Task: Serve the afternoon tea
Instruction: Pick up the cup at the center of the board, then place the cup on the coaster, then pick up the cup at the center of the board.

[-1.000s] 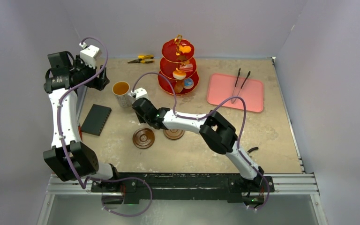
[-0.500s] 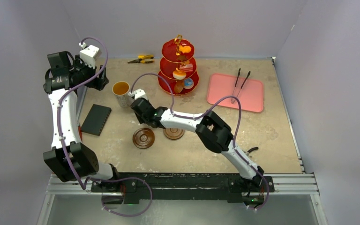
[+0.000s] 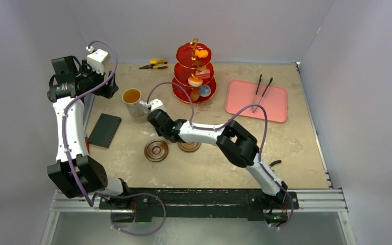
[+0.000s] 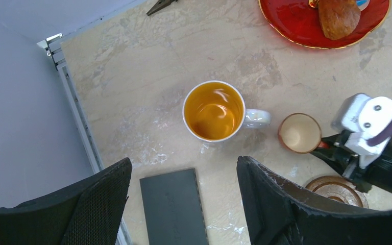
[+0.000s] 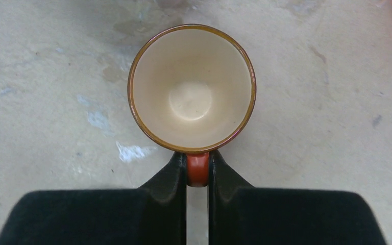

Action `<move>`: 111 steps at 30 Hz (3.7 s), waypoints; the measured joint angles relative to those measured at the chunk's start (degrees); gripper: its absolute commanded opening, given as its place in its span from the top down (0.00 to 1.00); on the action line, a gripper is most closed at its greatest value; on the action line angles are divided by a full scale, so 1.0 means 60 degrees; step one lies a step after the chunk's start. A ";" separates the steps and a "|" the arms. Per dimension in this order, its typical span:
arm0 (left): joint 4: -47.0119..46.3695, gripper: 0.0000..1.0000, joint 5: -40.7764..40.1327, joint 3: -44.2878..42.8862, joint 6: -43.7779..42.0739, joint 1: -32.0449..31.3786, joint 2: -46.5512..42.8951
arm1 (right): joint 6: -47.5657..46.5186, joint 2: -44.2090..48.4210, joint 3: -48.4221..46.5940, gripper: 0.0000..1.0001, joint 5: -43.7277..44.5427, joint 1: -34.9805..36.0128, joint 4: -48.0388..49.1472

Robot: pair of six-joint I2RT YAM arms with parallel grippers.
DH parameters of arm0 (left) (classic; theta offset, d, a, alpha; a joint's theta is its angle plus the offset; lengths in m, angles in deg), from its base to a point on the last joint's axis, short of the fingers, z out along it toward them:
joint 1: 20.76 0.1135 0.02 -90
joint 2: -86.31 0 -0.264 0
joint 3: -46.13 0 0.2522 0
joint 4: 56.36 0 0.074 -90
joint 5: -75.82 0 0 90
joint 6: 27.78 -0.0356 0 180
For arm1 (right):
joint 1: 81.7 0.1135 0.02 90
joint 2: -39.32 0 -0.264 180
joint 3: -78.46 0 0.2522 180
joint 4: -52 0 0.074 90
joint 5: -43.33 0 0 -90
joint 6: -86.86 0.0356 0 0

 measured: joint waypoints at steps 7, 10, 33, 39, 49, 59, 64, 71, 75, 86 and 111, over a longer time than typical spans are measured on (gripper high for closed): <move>0.0000 0.26 0.0004 0.0000 -0.0007 0.0000 -0.0004 | -0.0346 0.1475 0.1290 1.00 0.0277 -0.0069 0.0291; -0.0004 0.26 0.0004 0.0018 -0.0015 0.0000 -0.0029 | -0.0404 0.2306 0.1905 1.00 0.0397 -0.0124 0.0342; 0.0022 0.26 0.0288 0.0554 -0.0157 0.0033 -0.0131 | 0.1912 0.8062 0.8921 1.00 0.0477 -0.1541 -0.0874; 0.0022 0.26 0.0291 0.0554 -0.0157 0.0033 -0.0131 | 0.2313 0.8062 0.9464 1.00 0.0780 -0.1825 -0.0739; 0.0022 0.26 0.0291 0.0554 -0.0153 0.0033 -0.0131 | 0.2856 0.8094 1.0036 1.00 0.1151 -0.1854 -0.0015; 0.0025 0.26 0.0295 0.0554 -0.0153 0.0033 -0.0131 | 0.3107 0.8094 1.0076 0.62 0.1275 -0.1854 -0.0022; 0.0022 0.26 0.0299 0.0550 -0.0149 0.0033 -0.0131 | 0.3213 0.8236 1.0076 0.31 0.1322 -0.1854 -0.0412; 0.0025 0.26 0.0306 0.0550 -0.0149 0.0033 -0.0124 | 0.3075 0.9322 0.9602 0.20 0.1464 -0.1854 -0.1049; 0.0000 0.28 0.0273 0.0550 -0.0142 0.0033 0.0004 | 0.2900 0.9861 0.8870 0.17 0.1410 -0.1843 -0.1322; -0.0470 0.49 0.0222 0.0474 0.0350 0.0011 0.2375 | 0.2120 0.9759 0.6969 0.21 0.0452 -0.1413 -0.1133; -0.1399 1.00 -0.0353 -0.0874 0.1610 -0.1355 0.5027 | 0.1053 0.8859 0.6433 0.14 -0.1905 -0.1388 -0.0240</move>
